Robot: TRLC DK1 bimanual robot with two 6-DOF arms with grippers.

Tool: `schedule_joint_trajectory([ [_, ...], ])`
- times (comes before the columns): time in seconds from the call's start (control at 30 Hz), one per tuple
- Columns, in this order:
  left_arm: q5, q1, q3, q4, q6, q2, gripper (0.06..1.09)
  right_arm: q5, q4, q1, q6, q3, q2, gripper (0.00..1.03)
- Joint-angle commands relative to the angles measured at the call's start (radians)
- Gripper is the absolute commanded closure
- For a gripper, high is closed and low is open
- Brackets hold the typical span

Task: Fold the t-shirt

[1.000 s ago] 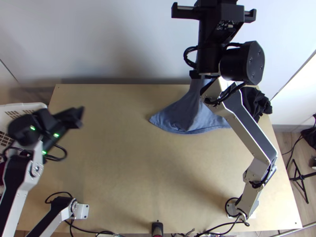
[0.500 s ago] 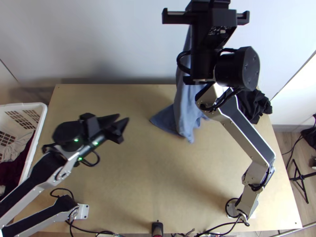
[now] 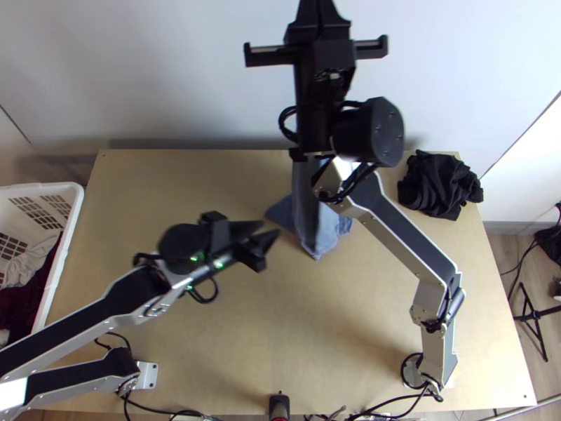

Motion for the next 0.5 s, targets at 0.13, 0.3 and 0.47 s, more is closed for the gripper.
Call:
schedule_joint_trajectory([
  [0.13,-0.047,-0.2,0.009,0.081,0.007,0.233,0.4,0.0,0.02,0.019,0.0,0.019,0.036,1.0],
  [0.3,-0.126,-0.247,0.036,0.157,0.055,0.381,0.4,0.0,0.02,0.023,-0.002,0.026,0.022,1.0],
  [0.47,-0.158,-0.254,0.091,0.186,0.039,0.477,0.4,0.0,0.018,0.025,-0.011,0.026,0.004,1.0],
])
